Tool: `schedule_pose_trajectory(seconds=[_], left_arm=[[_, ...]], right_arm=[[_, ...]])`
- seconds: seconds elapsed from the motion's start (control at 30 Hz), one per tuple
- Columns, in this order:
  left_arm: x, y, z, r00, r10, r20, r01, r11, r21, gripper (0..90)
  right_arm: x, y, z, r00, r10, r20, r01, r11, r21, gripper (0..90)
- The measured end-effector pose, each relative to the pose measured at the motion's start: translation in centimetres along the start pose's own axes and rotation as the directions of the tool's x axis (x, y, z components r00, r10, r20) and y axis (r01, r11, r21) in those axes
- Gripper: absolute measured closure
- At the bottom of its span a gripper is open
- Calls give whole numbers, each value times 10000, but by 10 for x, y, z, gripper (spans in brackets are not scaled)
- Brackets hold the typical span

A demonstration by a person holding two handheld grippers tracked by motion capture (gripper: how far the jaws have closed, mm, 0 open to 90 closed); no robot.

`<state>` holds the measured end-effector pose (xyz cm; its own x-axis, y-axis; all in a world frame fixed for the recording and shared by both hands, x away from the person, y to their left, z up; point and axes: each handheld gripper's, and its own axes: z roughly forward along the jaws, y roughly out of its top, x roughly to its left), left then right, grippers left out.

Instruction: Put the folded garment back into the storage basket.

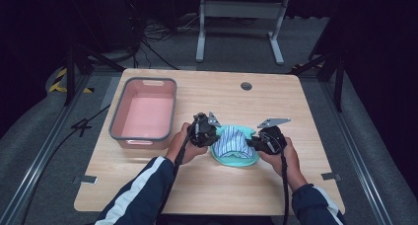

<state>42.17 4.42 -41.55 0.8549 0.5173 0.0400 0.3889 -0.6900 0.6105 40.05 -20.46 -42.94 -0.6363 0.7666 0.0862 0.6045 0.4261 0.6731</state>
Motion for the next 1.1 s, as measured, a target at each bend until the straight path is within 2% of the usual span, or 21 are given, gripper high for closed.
schedule_pose_trajectory(seconds=[0.23, 0.5, 0.87, 0.93, 1.1], left_arm=[[2, 5, -13, 9998, 77, -179, -76, 10000, 16, 832], [8, 7, -33, 9990, 97, -440, -107, 9997, -205, 832], [28, -10, -73, 9952, -256, -947, 211, 9986, -483, 832], [29, -11, -75, 9948, -277, -981, 231, 9986, -476, 832], [40, -23, -98, 9899, -522, -1320, 433, 9967, -693, 832]], right_arm=[[3, 10, -5, 9999, -99, 29, 99, 9999, -141, 798], [11, 27, -11, 9997, -224, 98, 227, 9993, -306, 798], [38, 65, -10, 9961, -874, -93, 867, 9945, -584, 798], [41, 70, -8, 9957, -924, -113, 916, 9940, -602, 798], [57, 90, -2, 9922, -1224, -255, 1204, 9904, -682, 798]])
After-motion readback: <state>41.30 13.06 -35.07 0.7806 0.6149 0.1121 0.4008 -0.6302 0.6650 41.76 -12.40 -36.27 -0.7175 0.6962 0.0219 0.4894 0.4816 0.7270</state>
